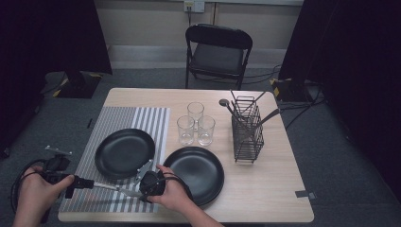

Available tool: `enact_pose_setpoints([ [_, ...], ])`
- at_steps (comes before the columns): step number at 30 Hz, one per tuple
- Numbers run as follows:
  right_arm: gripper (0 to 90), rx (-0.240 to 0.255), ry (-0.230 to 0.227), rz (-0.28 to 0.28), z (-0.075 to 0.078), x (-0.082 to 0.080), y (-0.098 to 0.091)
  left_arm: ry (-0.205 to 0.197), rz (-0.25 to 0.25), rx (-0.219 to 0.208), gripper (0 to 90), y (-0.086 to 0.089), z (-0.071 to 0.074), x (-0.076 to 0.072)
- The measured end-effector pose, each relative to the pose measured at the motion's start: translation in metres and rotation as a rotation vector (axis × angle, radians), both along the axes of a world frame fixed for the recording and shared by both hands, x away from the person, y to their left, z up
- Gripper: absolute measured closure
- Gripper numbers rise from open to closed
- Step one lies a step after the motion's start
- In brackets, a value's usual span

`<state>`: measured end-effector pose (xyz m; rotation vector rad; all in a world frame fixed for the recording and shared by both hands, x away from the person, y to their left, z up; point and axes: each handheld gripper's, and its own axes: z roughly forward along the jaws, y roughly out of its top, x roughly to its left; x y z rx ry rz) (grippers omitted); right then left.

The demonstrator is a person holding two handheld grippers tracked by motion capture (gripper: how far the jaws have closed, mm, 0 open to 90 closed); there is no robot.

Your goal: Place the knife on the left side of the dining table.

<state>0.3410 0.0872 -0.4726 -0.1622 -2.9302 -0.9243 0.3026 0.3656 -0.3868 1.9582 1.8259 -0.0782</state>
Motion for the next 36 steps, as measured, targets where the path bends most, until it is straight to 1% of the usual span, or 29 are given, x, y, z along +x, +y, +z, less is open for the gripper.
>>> enact_pose_setpoints([
  [3, 73.2, 0.008, -0.002, -0.004, -0.0005, -0.0003, -0.0004, 0.000, -0.001, 0.001, 59.1, 0.0001, -0.0003, -0.0001],
  [4, 73.2, 0.005, -0.001, -0.005, -0.0005, -0.0005, -0.0006, 0.005, 0.003, -0.004, 59.0, 0.0001, -0.0007, -0.0001],
  [9, 73.1, 0.004, -0.005, 0.000, -0.0007, 0.0000, 0.0000, 0.005, 0.001, 0.001, 58.8, 0.0012, -0.0023, 0.0003],
  [11, 72.4, 0.004, 0.005, -0.008, -0.0009, -0.0003, 0.0002, 0.012, 0.001, 0.006, 58.6, 0.0011, -0.0027, 0.0003],
  [13, 72.3, 0.009, 0.002, -0.005, -0.0015, -0.0002, 0.0006, 0.015, 0.002, 0.006, 58.5, 0.0012, -0.0032, 0.0002],
  [15, 72.0, 0.008, 0.021, -0.009, -0.0016, 0.0006, 0.0007, 0.015, 0.000, 0.004, 58.4, 0.0015, -0.0037, 0.0003],
  [19, 71.9, 0.008, 0.029, -0.012, -0.0022, 0.0014, 0.0012, 0.021, 0.000, 0.005, 58.3, 0.0023, -0.0048, 0.0006],
  [21, 72.1, 0.015, 0.021, -0.006, -0.0029, 0.0016, 0.0016, 0.019, 0.002, 0.006, 58.2, 0.0023, -0.0054, 0.0009],
  [22, 72.2, 0.007, 0.017, -0.008, -0.0025, 0.0009, 0.0017, 0.019, 0.001, 0.006, 58.1, 0.0025, -0.0056, 0.0009],
  [23, 72.3, 0.011, 0.013, -0.006, -0.0028, 0.0008, 0.0019, 0.020, 0.000, 0.007, 58.1, 0.0026, -0.0057, 0.0009],
  [24, 72.4, 0.002, 0.017, -0.014, -0.0023, -0.0002, 0.0019, 0.021, -0.001, 0.008, 58.1, 0.0027, -0.0057, 0.0010],
  [26, 72.4, 0.000, 0.015, -0.015, -0.0022, -0.0008, 0.0022, 0.020, 0.001, 0.008, 58.0, 0.0025, -0.0057, 0.0010],
  [29, 72.5, 0.009, 0.001, -0.006, -0.0028, -0.0006, 0.0023, 0.021, 0.000, 0.012, 57.9, 0.0025, -0.0059, 0.0012],
  [30, 72.5, 0.011, 0.001, -0.009, -0.0030, -0.0007, 0.0023, 0.022, 0.006, 0.020, 57.8, 0.0023, -0.0060, 0.0011],
  [31, 72.5, 0.009, 0.000, -0.010, -0.0030, -0.0009, 0.0021, 0.023, 0.008, 0.021, 57.8, 0.0024, -0.0064, 0.0010],
  [32, 72.4, 0.009, -0.001, -0.012, -0.0031, -0.0010, 0.0021, 0.023, 0.001, 0.012, 57.7, 0.0030, -0.0074, 0.0014],
  [36, 72.3, 0.010, 0.001, -0.016, -0.0034, -0.0013, 0.0023, 0.027, 0.006, 0.017, 57.4, 0.0032, -0.0086, 0.0015],
])
